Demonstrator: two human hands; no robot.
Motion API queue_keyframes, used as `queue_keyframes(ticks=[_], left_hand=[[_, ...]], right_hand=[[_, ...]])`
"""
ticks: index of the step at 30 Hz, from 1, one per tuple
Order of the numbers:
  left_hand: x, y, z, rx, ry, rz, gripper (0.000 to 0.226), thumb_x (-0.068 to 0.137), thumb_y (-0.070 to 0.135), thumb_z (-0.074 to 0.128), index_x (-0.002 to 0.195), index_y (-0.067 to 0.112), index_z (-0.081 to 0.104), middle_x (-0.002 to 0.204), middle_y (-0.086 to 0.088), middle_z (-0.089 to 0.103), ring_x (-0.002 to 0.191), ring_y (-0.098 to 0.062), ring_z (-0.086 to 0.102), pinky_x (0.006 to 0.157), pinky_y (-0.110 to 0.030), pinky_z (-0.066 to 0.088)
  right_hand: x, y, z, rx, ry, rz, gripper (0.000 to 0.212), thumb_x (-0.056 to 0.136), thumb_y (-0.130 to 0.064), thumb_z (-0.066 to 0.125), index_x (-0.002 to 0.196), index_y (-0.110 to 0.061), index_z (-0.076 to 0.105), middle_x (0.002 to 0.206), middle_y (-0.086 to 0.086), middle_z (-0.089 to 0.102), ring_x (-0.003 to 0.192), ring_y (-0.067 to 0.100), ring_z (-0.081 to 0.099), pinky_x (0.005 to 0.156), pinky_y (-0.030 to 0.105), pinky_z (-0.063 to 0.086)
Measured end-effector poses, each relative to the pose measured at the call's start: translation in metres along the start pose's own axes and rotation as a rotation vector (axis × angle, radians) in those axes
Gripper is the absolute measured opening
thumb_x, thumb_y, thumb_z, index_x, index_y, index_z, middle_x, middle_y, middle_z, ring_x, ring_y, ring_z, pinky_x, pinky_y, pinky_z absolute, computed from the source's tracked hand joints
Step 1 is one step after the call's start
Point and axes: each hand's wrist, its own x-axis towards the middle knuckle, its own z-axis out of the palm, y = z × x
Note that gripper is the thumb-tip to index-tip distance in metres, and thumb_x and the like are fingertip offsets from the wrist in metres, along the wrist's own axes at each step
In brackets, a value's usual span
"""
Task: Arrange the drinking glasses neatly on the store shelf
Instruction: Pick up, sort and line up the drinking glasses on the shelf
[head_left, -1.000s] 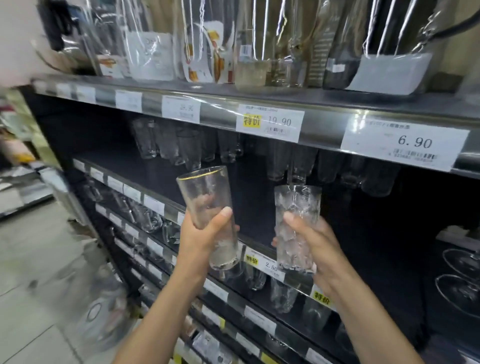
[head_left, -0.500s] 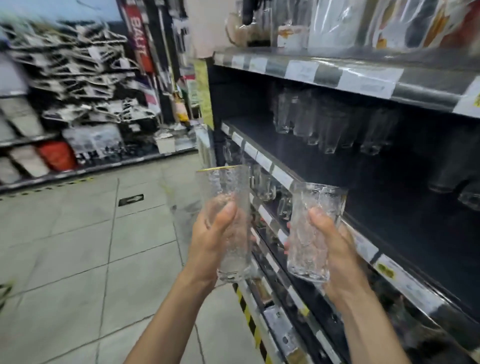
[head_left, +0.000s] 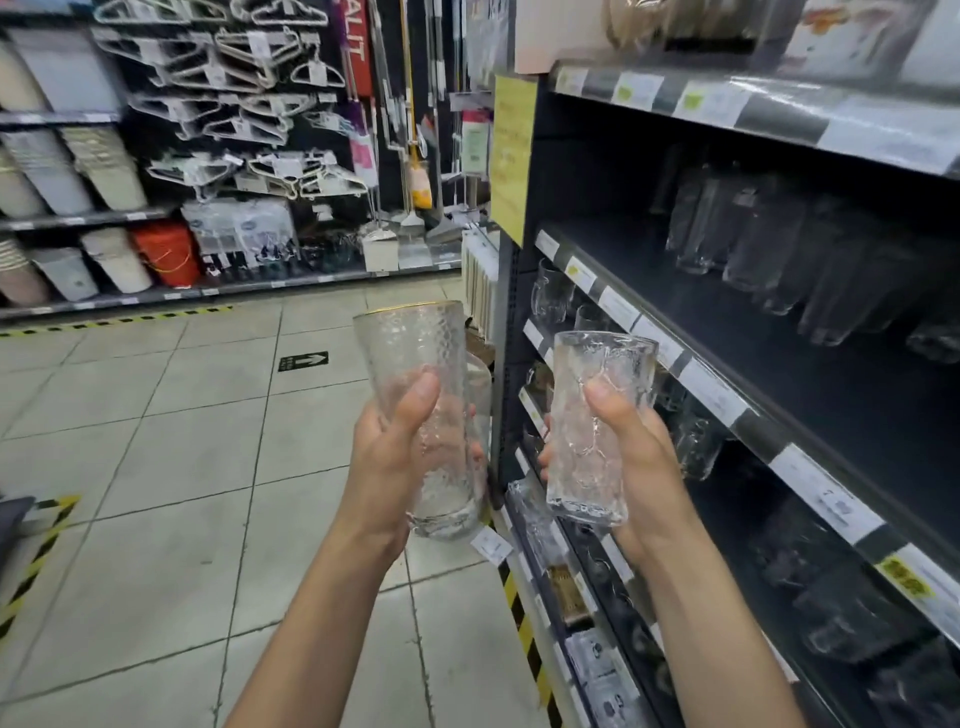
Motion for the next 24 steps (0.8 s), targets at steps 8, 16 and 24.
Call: queue_keyframes(ticks=[8,16,24], left_hand=[[0.122,-0.006,-0.047,-0.013,-0.067,-0.093,0.09,0.052,0.07,0.081,0.123,0.018,0.061,0.114,-0.019,0.066,0.091,-0.035,0.065,0.068,-0.042,0.056],[0.225,-0.027,-0.054,-0.03,-0.163,-0.147,0.092,0.057,0.076,0.078,0.129,0.021,0.062,0.125,-0.014,0.067,0.121,-0.042,0.058,0.105,-0.069,0.038],[0.331,-0.044,-0.03,0.01,-0.331,-0.156,0.085,0.065,0.07,0.074,0.123,0.01,0.061,0.111,-0.014,0.071,0.09,-0.036,0.069,0.083,-0.051,0.055]], right_hand=[[0.091,0.016,0.052,-0.006,0.136,-0.017,0.092,0.06,-0.072,0.079,0.134,-0.022,0.056,0.134,0.012,0.062,0.127,0.043,0.053,0.105,0.068,0.037],[0.16,0.02,0.065,-0.009,0.301,-0.027,0.098,0.055,-0.071,0.081,0.136,-0.024,0.053,0.137,0.016,0.059,0.128,0.047,0.051,0.104,0.072,0.036],[0.249,0.013,0.062,-0.066,0.404,-0.071,0.098,0.053,-0.072,0.079,0.132,-0.018,0.058,0.129,0.013,0.065,0.12,0.04,0.06,0.097,0.063,0.048]])
